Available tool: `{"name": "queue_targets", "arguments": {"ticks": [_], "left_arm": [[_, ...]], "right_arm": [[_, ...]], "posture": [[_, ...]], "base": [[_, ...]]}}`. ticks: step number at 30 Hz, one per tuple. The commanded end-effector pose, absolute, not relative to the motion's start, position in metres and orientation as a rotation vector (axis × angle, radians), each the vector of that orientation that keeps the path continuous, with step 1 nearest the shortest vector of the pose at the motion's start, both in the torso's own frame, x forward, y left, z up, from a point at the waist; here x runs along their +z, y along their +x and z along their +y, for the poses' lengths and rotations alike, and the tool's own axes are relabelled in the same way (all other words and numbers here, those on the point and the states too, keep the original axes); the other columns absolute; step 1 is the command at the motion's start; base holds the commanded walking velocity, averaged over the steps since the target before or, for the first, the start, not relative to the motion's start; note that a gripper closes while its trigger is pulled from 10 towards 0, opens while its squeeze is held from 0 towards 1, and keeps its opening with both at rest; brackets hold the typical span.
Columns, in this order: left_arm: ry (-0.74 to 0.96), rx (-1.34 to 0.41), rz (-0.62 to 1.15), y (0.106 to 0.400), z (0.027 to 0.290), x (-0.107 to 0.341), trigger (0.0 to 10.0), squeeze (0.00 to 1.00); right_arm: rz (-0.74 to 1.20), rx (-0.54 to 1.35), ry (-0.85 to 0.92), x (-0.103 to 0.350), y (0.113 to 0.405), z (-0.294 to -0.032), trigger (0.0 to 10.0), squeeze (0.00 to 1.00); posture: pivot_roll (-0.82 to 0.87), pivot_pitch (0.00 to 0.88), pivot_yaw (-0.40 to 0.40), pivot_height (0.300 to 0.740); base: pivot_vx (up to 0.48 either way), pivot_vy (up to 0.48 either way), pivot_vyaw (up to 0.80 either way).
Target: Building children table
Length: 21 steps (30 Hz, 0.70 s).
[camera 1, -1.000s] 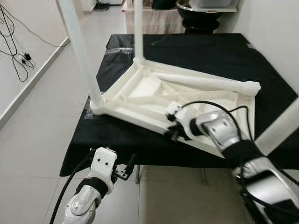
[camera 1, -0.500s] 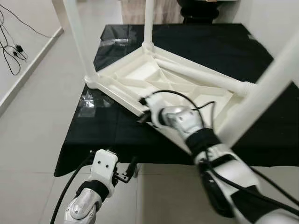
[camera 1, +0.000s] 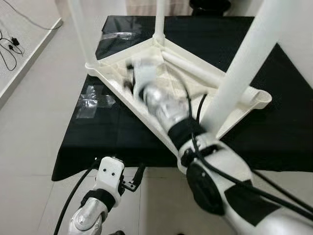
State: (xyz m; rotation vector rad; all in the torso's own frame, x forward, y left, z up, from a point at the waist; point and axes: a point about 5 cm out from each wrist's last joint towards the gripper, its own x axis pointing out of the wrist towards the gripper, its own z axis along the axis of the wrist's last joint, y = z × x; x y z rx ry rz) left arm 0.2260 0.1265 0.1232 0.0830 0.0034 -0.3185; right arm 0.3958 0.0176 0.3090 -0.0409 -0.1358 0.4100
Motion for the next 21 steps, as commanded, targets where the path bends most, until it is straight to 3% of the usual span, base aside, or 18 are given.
{"name": "queue_targets", "arguments": {"ticks": [1,5,9,10,11,12,14,15,18,21], "left_arm": [[0.076,-0.322,0.03,0.223,0.126,0.12,10.0,0.0],[0.077,-0.323,0.03,0.223,0.126,0.12,10.0,0.0],[0.079,-0.326,0.031,0.224,0.126,0.12,10.0,0.0],[0.08,-0.327,0.031,0.224,0.127,0.12,10.0,0.0],[0.08,-0.327,0.031,0.224,0.127,0.12,10.0,0.0],[0.081,-0.328,0.031,0.224,0.127,0.12,10.0,0.0],[0.085,-0.327,0.03,0.225,0.128,0.12,10.0,0.0],[0.085,-0.327,0.03,0.225,0.128,0.12,10.0,0.0],[0.092,-0.324,0.029,0.226,0.131,0.119,10.0,0.0],[0.096,-0.323,0.03,0.226,0.133,0.119,10.0,0.0]], "right_arm": [[-0.098,0.414,-0.017,0.29,0.393,0.025,10.0,1.0],[-0.124,0.485,0.025,0.29,0.387,0.035,10.0,1.0],[-0.137,0.684,0.062,0.278,0.372,0.05,10.0,1.0],[-0.147,0.803,0.079,0.268,0.361,0.053,10.0,0.84],[-0.147,0.803,0.079,0.268,0.361,0.053,10.0,0.84],[-0.15,0.913,0.096,0.255,0.349,0.05,10.0,0.0],[-0.137,1.107,0.166,0.229,0.323,0.025,10.0,0.0],[-0.137,1.107,0.166,0.229,0.323,0.025,10.0,0.0],[-0.108,1.253,0.21,0.204,0.293,-0.015,10.0,0.0],[-0.085,1.303,0.2,0.192,0.281,-0.036,10.0,0.0]], "posture": [[0.03,0.218,-0.046,0.74],[0.02,0.22,-0.042,0.74],[0.01,0.22,-0.031,0.74],[0.01,0.22,-0.031,0.74],[0.01,0.22,-0.031,0.74],[0.01,0.22,-0.031,0.74],[0.0,0.213,-0.026,0.74],[0.0,0.213,-0.026,0.74],[0.0,0.205,-0.021,0.74],[-0.01,0.201,-0.012,0.74]], "base": [[0.0,0.0,0.0],[0.0,0.0,0.0],[0.0,0.0,0.0],[0.0,0.0,0.0],[0.0,0.0,0.0],[0.0,0.0,0.0],[0.0,0.0,0.0],[0.0,0.0,0.0],[0.0,0.0,0.0],[0.0,0.0,0.0]]}}
